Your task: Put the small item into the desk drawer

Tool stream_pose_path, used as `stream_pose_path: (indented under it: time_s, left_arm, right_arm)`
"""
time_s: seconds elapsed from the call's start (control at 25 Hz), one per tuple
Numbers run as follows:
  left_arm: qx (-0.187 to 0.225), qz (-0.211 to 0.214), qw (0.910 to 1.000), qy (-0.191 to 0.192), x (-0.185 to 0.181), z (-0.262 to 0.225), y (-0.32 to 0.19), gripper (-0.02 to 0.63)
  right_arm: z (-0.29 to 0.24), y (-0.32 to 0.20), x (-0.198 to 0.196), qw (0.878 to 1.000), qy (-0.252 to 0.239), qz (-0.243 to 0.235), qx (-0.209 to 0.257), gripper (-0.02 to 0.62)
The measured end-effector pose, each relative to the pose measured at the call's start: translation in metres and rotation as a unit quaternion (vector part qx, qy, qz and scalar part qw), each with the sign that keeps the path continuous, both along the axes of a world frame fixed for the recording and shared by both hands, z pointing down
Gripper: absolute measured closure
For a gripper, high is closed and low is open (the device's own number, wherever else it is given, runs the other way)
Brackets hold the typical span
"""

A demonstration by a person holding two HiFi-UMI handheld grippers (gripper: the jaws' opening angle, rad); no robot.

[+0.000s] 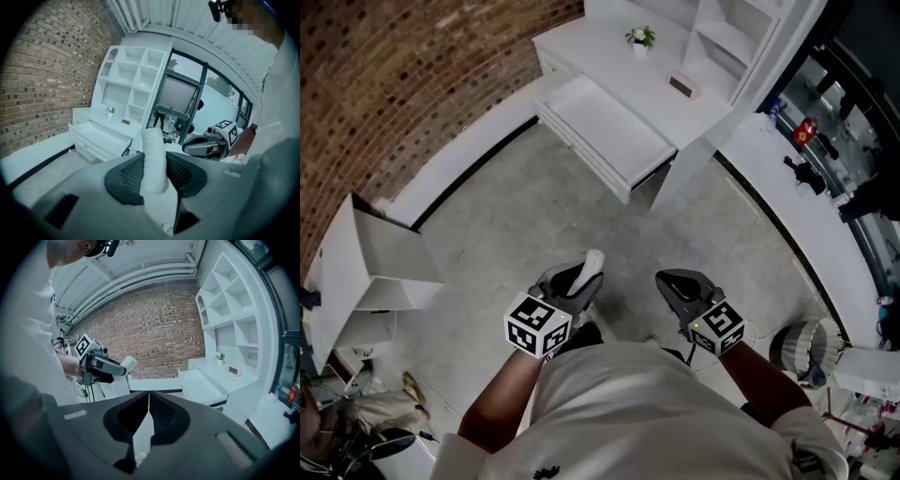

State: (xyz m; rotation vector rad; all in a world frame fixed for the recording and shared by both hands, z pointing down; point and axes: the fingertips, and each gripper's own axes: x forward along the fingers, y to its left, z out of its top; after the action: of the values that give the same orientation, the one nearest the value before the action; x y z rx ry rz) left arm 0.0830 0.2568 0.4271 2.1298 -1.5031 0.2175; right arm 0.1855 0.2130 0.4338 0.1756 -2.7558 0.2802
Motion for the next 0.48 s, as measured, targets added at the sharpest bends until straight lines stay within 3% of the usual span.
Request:
stream_pose_path:
  time_s: [0.24,0.48]
  left_arm:
    - [0.004,0.029,0.9996,0.005,-0.068,-0.003,-0.016,0.468]
    - [0.003,0.04,0.999,0.019,-0.106,0.005,-0.034,0.468]
  right_arm:
    - [-0.003,-0.008,-0.067,1.0,0.01,0.025,0.001,0.577]
    - [-0.006,-0.012,-0.101,0.999,0.02,0.036,-0.002,0.581]
